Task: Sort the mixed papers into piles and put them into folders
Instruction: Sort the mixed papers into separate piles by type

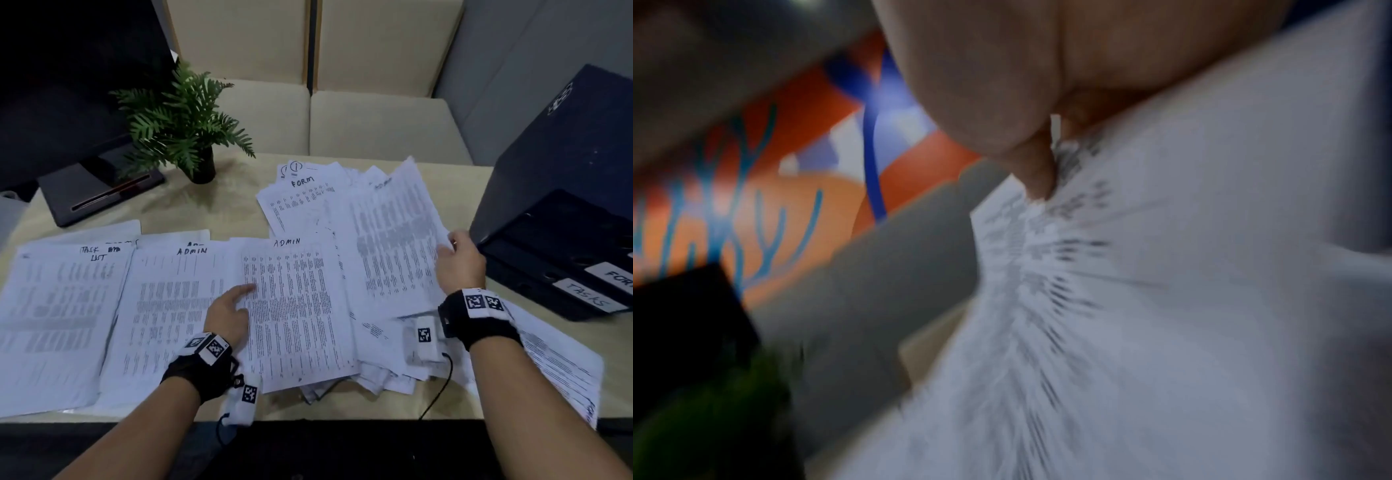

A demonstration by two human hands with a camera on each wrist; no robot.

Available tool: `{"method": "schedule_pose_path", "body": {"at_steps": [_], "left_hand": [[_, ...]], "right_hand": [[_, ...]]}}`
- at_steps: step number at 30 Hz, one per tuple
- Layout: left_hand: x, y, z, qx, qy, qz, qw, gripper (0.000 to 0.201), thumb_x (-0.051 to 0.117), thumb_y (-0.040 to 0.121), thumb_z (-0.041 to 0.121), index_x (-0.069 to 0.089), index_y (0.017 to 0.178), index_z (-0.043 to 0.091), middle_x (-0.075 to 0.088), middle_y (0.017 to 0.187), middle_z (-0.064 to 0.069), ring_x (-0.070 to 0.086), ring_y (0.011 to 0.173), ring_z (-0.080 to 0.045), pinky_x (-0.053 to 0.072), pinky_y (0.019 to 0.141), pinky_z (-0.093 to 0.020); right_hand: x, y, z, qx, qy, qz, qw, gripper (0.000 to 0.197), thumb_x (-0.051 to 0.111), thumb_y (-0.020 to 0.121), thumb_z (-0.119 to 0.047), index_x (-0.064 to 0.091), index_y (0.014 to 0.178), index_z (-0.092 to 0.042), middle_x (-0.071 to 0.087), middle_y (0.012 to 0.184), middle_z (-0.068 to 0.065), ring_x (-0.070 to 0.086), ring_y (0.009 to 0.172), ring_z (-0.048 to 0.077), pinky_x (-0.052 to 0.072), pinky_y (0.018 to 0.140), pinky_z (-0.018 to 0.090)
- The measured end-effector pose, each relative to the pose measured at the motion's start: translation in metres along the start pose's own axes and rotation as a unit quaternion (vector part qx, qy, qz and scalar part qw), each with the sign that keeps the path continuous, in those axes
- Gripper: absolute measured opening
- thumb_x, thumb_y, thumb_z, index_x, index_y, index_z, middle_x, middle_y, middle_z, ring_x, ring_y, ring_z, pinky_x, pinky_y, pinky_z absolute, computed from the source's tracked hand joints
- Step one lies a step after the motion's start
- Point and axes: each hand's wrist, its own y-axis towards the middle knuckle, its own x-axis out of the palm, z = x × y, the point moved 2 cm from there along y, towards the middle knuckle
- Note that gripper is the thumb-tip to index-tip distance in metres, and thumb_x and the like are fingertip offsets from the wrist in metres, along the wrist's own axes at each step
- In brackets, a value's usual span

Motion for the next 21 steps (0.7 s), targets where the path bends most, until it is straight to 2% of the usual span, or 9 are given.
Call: {"method": "schedule_pose_path", "body": {"at_steps": [3,6,7,10,13,15,17,19,21], "left_hand": [[0.001,0.004,0.001,0.011,0.009,-0.011,1.0,0.047,0.044,0.085,-0.01,0.064,0.106,0.027,0.058,0.133,-0.003,0.063,0.1,-0.042,0.058,0.072,-0.039],[0.004,0.007,0.0,-0.002,0.006,-0.023,1.0,0.043,0.042,0.089,-0.008,0.066,0.112,0.021,0.057,0.134,-0.005,0.064,0.058,-0.018,0.043,0.039,-0.018],[0.005,0.007,-0.001,-0.004,0.004,-0.026,1.0,0.043,0.042,0.09,-0.007,0.066,0.112,0.021,0.056,0.134,-0.005,0.059,0.051,-0.01,0.037,0.036,-0.015],[0.001,0.008,0.0,-0.015,0.008,-0.035,0.999,0.042,0.04,0.091,-0.006,0.064,0.112,0.022,0.055,0.136,-0.003,0.066,0.071,-0.019,0.046,0.044,-0.017],[-0.008,0.007,-0.002,-0.029,0.001,-0.037,0.999,0.044,0.039,0.089,-0.008,0.064,0.113,0.019,0.056,0.134,-0.005,0.066,0.092,-0.034,0.054,0.065,-0.028],[-0.012,0.006,-0.003,-0.026,-0.015,-0.037,0.999,0.037,0.042,0.092,-0.002,0.065,0.114,0.018,0.058,0.132,-0.005,0.066,0.082,-0.025,0.051,0.057,-0.02],[-0.013,0.005,-0.001,-0.008,-0.026,-0.039,0.999,0.026,0.047,0.097,0.014,0.066,0.114,0.014,0.06,0.129,-0.008,0.063,0.096,-0.022,0.047,0.074,-0.02],[-0.011,0.003,0.004,0.0,-0.032,-0.056,0.998,0.036,0.046,0.099,0.032,0.067,0.114,0.008,0.062,0.124,-0.011,0.057,0.112,-0.026,0.039,0.087,-0.026],[-0.01,0.001,0.009,-0.003,-0.033,-0.072,0.997,0.051,0.04,0.099,0.043,0.065,0.114,0.001,0.063,0.121,-0.015,0.055,0.114,-0.03,0.036,0.087,-0.028]], "right_hand": [[-0.018,-0.017,-0.011,-0.035,0.109,0.055,0.992,0.004,0.051,0.095,-0.013,0.054,0.095,-0.012,0.06,0.09,0.006,0.054,0.077,0.024,0.04,0.065,0.028],[-0.007,-0.038,-0.009,-0.02,0.168,0.024,0.985,0.002,0.054,0.095,-0.013,0.055,0.096,-0.013,0.063,0.091,0.006,0.054,0.074,0.017,0.043,0.061,0.021],[0.0,-0.045,-0.005,-0.006,0.184,0.009,0.983,0.002,0.055,0.094,-0.013,0.055,0.093,-0.015,0.064,0.093,0.009,0.055,0.075,0.018,0.044,0.063,0.023],[0.001,-0.057,0.005,0.033,0.217,0.054,0.974,0.003,0.056,0.092,-0.016,0.056,0.094,-0.017,0.064,0.095,0.012,0.056,0.078,0.022,0.044,0.068,0.03],[-0.017,-0.06,-0.002,0.02,0.229,0.085,0.97,0.005,0.055,0.092,-0.016,0.057,0.096,-0.013,0.06,0.086,0.007,0.051,0.07,0.017,0.04,0.063,0.028],[-0.017,-0.066,-0.006,0.011,0.232,0.053,0.971,0.004,0.054,0.092,-0.015,0.057,0.094,-0.014,0.059,0.083,0.006,0.05,0.066,0.017,0.039,0.06,0.027],[0.0,-0.079,-0.008,0.02,0.194,0.002,0.981,0.002,0.053,0.092,-0.017,0.055,0.091,-0.017,0.059,0.08,0.005,0.05,0.062,0.018,0.039,0.053,0.024],[0.028,-0.097,-0.002,0.034,0.165,-0.063,0.984,0.006,0.052,0.094,-0.018,0.053,0.088,-0.02,0.06,0.084,0.006,0.049,0.062,0.017,0.039,0.054,0.024],[0.058,-0.117,0.006,0.041,0.139,-0.129,0.981,0.008,0.051,0.096,-0.019,0.05,0.09,-0.024,0.057,0.094,0.003,0.048,0.07,0.016,0.039,0.064,0.027]]}}
